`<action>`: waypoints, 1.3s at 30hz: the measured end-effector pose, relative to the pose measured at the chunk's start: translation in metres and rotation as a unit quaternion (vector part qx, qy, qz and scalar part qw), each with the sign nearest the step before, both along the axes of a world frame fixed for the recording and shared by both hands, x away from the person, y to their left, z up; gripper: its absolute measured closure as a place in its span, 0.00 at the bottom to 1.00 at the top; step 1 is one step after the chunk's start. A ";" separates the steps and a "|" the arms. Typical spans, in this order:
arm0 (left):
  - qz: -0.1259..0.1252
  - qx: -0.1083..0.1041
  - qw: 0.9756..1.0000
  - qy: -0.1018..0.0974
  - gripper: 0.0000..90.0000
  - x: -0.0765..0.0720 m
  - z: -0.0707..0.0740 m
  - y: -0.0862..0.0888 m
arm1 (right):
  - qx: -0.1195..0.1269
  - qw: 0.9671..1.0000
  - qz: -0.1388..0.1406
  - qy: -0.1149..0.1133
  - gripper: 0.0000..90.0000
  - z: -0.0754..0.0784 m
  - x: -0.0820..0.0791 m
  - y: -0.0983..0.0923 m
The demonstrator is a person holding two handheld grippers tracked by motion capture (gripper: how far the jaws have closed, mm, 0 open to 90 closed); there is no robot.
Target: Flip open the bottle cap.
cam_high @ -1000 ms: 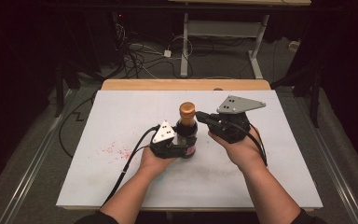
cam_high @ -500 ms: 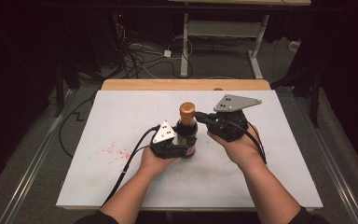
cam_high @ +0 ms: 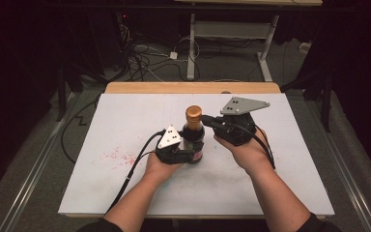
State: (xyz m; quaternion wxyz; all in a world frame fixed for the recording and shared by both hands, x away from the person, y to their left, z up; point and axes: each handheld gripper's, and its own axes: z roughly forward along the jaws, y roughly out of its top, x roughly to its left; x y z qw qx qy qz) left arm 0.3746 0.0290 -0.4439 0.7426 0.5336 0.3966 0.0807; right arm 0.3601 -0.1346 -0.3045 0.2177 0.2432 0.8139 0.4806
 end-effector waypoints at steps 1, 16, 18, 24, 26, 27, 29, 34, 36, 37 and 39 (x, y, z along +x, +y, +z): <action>0.000 -0.001 1.000 0.000 0.32 0.000 0.000 0.000 | 0.001 1.000 0.000 0.000 1.00 0.000 0.000 0.000; 0.003 -0.003 1.000 0.002 0.32 0.000 0.000 0.000 | 0.011 1.000 0.000 -0.005 1.00 0.002 0.000 0.001; 0.003 -0.004 1.000 0.002 0.32 0.000 0.000 0.000 | 0.011 1.000 0.000 -0.005 1.00 0.002 0.001 0.001; -0.008 0.037 0.999 -0.006 0.32 0.000 -0.002 0.005 | 0.014 1.000 0.001 -0.006 1.00 0.002 0.001 0.002; -0.009 0.039 0.999 -0.005 0.32 0.001 -0.002 0.006 | 0.016 1.000 0.000 -0.006 1.00 0.002 0.001 0.002; -0.009 0.039 0.999 -0.005 0.32 0.001 -0.002 0.006 | 0.016 1.000 0.000 -0.006 1.00 0.002 0.001 0.002; -0.009 0.039 0.999 -0.005 0.32 0.001 -0.002 0.006 | 0.016 1.000 0.001 -0.007 1.00 0.003 0.001 0.002; 0.002 0.003 1.000 0.004 0.32 0.001 0.000 0.001 | 0.019 1.000 0.002 -0.008 1.00 0.003 0.002 0.002; 0.001 -0.003 1.000 0.003 0.32 0.000 0.000 0.001 | 0.019 1.000 0.002 -0.008 1.00 0.003 0.002 0.002; 0.001 -0.002 1.000 0.004 0.32 0.000 0.000 0.001 | 0.022 1.000 0.001 -0.008 1.00 0.003 0.002 0.003; 0.001 -0.001 1.000 0.004 0.32 0.000 0.000 0.001 | 0.022 1.000 0.002 -0.009 1.00 0.004 0.003 0.002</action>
